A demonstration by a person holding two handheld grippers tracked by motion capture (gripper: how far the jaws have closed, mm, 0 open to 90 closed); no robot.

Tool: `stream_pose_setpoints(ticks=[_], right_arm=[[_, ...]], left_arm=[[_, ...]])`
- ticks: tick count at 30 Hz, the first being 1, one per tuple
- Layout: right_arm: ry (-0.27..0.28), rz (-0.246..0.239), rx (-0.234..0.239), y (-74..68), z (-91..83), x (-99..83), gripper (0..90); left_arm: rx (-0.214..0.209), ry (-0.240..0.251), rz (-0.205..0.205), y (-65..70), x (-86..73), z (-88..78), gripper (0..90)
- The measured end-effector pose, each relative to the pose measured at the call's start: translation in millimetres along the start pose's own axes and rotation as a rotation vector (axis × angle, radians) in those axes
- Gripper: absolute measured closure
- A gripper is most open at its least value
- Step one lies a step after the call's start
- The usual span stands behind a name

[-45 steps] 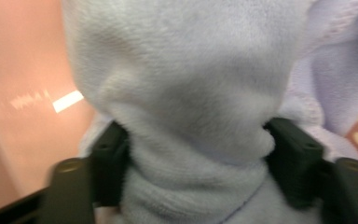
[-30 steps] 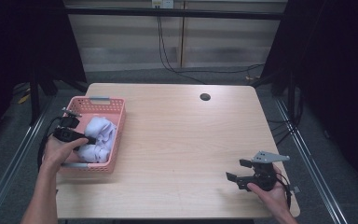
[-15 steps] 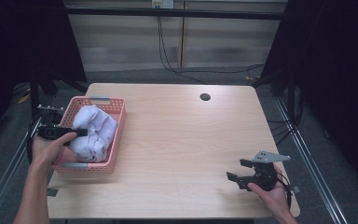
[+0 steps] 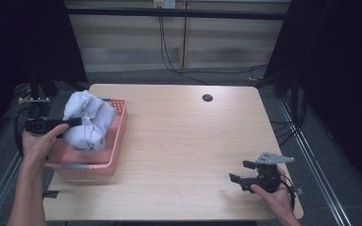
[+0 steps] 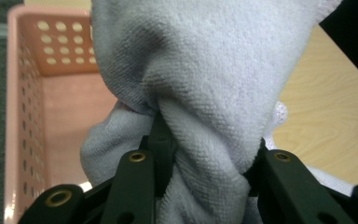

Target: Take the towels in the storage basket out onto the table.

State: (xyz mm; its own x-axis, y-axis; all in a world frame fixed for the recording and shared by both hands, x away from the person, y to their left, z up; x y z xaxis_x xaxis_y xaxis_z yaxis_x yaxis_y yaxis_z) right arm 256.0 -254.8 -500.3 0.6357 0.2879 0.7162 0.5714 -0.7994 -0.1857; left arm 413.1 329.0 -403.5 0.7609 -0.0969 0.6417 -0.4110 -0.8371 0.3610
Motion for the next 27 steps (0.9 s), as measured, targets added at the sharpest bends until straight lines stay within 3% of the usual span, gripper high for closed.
stream_pose_setpoints(ticks=[14, 19, 25, 27], right_arm=[[0.003, -0.002, 0.001, 0.6, -0.4, 0.0, 17.8], [0.003, -0.003, 0.006, -0.1, -0.8, 0.0, 17.8], [0.010, 0.000, 0.002, 0.8, -1.7, 0.2, 17.8], [0.008, 0.002, 0.001, 0.9, -1.9, 0.1, 17.8]], left_arm=[[-0.003, 0.046, 0.046, 17.2, 15.2, -13.8, 66.6], [0.002, 0.060, 0.061, 23.5, 20.9, -21.4, 66.7], [0.037, 0.083, 0.083, 35.0, 28.8, -30.6, 66.6], [0.026, 0.088, 0.089, 38.7, 28.2, -30.2, 66.6]])
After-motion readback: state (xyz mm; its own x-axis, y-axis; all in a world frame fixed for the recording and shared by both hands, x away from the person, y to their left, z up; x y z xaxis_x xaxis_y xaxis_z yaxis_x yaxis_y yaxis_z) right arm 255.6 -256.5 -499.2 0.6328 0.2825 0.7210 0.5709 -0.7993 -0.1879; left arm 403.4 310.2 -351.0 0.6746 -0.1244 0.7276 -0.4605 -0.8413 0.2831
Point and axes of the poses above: each handheld gripper's, and its own axes: z roughly forward along the jaws, x roughly out of its top, y roughly to its right, the point moved 5 cm from there along z, roughly forward along the jaws, and after that the axes turned 6 degrees about -y, right-handed, at the moved point
